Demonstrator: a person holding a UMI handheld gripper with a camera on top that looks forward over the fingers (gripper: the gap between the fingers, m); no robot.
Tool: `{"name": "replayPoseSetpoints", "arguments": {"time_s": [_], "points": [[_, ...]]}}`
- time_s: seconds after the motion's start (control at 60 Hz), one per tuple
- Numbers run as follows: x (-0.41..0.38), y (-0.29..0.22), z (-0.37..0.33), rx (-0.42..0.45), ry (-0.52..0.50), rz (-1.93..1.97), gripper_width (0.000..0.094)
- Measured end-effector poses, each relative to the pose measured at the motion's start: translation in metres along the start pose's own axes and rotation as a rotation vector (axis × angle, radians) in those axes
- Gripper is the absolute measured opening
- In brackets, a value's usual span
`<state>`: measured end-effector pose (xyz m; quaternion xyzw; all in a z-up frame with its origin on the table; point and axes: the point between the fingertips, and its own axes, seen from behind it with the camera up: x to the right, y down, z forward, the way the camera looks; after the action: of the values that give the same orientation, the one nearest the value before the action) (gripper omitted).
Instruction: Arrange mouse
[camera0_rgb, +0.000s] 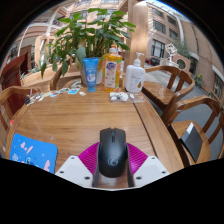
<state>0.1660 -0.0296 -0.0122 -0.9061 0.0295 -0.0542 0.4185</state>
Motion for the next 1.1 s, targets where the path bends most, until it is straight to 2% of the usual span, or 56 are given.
{"name": "replayPoseSetpoints", "arguments": {"time_s": [0.05, 0.167, 0.3, 0.417, 0.567, 0.683, 0.783, 0.817, 0.867, 0.9, 1.017, 1.1], "points": [[-0.001, 0.000, 0.000, 0.003, 0.002, 0.002, 0.0371], [0.002, -0.001, -0.004, 0.014, 0.012, 0.014, 0.0369], [0.019, -0.035, -0.042, 0.089, 0.039, 0.032, 0.0369], [0.030, -0.101, -0.105, 0.229, 0.037, 0.081, 0.0369], [-0.003, -0.189, -0.217, 0.456, -0.038, 0.113, 0.0368], [-0.060, -0.206, -0.263, 0.526, -0.145, 0.103, 0.0367], [-0.127, -0.177, -0.263, 0.458, -0.242, 0.064, 0.0366], [-0.151, -0.140, -0.254, 0.420, -0.268, 0.038, 0.0365], [-0.181, -0.121, -0.234, 0.340, -0.300, 0.022, 0.0365], [-0.199, -0.090, -0.219, 0.280, -0.319, 0.005, 0.0365], [-0.243, -0.006, -0.171, 0.107, -0.332, -0.025, 0.0366], [-0.252, 0.036, -0.146, 0.044, -0.310, -0.049, 0.0367]]}}
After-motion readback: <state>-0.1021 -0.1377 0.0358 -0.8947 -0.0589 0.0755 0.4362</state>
